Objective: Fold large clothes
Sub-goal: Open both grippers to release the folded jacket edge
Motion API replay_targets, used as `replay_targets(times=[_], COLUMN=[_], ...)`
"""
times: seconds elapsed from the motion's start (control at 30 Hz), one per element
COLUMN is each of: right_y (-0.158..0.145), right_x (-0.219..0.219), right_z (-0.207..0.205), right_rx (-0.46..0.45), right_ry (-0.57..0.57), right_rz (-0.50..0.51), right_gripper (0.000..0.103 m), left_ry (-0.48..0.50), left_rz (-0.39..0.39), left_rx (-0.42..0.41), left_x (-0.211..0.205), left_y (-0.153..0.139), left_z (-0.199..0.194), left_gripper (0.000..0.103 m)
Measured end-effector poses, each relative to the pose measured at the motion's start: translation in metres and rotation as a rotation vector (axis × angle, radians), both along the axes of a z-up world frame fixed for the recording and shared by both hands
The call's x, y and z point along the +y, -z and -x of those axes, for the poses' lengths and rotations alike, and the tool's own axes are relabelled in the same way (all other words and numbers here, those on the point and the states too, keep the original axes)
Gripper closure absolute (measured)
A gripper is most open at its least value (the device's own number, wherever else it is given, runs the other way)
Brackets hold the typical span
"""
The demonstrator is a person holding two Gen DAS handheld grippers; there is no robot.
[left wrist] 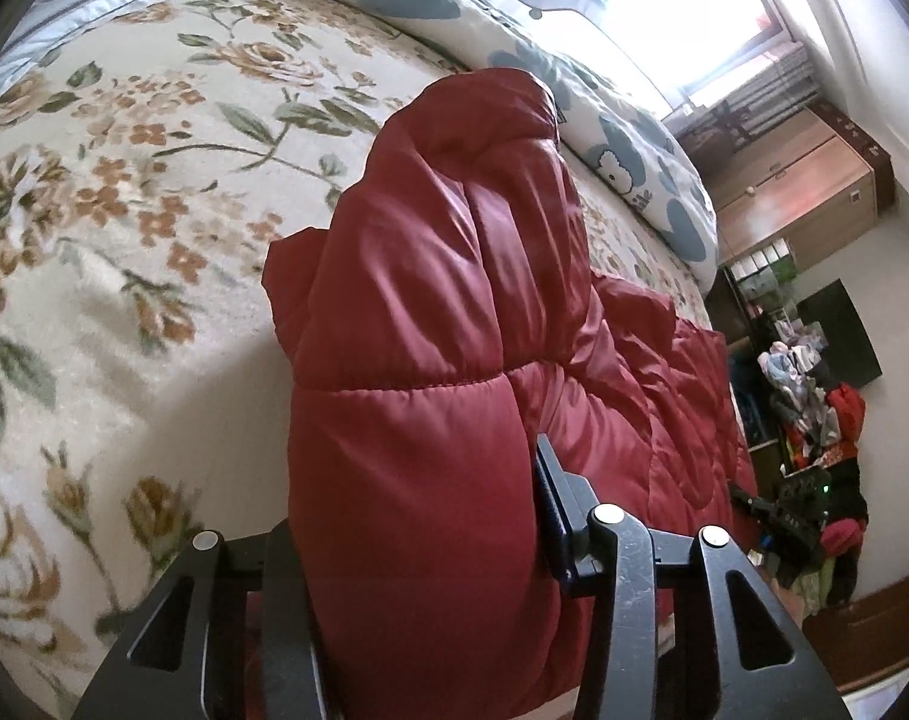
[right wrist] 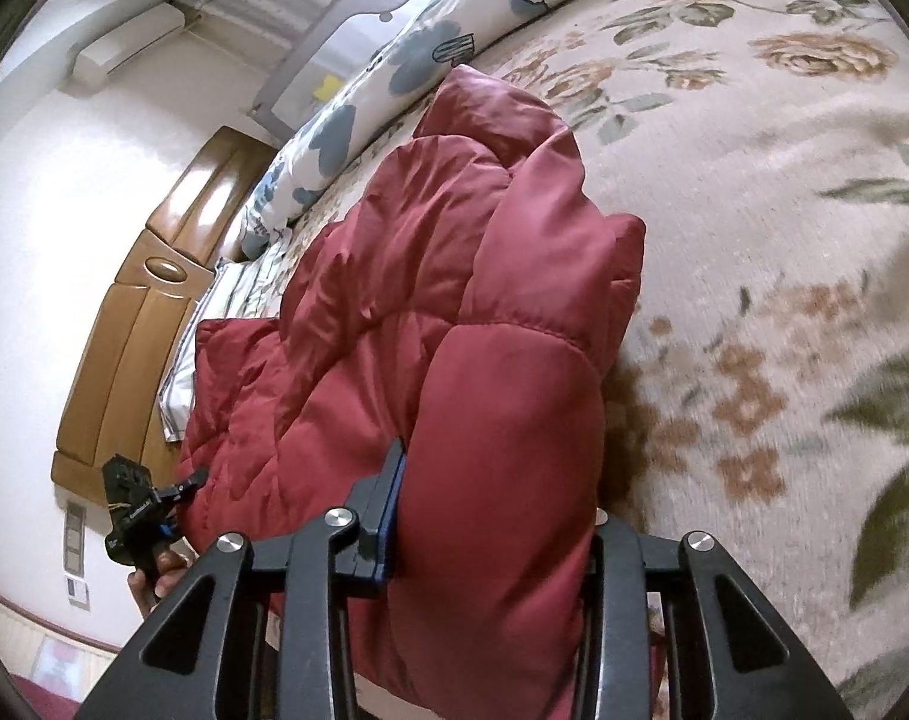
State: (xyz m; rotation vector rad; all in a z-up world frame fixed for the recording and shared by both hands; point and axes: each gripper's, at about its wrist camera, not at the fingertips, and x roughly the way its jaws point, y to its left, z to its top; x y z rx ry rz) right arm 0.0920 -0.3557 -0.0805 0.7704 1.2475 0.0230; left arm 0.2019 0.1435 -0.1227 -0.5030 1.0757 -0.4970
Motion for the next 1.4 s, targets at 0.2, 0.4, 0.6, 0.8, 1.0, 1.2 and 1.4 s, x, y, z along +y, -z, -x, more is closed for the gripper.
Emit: replay_targets(times=[0.2,0.4,0.6,0.8,1.0,1.2,1.4], right_y=[0.009,0.020,0.019,0.011,0.002,-0.004,0.014], right_x=[-0.002,-0.004,0.000,0.005,0.002,-0.007,-0.011], right_z=[0.009,0.016,0.021,0.015,0.005,-0.021,-0.066], right_rx=[0.006,0.015,0.017,0.030,0.022,0.003,0.058], right_ry=[0.027,0.048,0.048,0.000,-0.026,-0.029,-0.090], right_rz=[0.000,-0.001,0.010,0.092,0.186,0.243,0.212], right_gripper=[0.066,0.062,0.057,0.037,0.024,0.020,0.016], left_ry=[-0.011,-0.027,-0.039,-0.056,-0.092,-0.070,-0.021], left_rz=[-0.039,-0.069,-0.119,-0.243,-0.350,-0.384,-0.431], left_rx=[0.005,0.010,0.005,-0.015,-0.090,-0.122,-0.100], left_x=[-0.005,-0.012,-0.019,-0.024,-0.034,-0.050,-0.069], left_y=[0.004,0.010,0.008,-0.009,-0.035,-0.049,-0.040], left_z=[0.006,0.012,0.015,0.011,0.012,0.004,-0.018], left_gripper=[0.057,0.051,0.038,0.023,0.016,0.016,0.017])
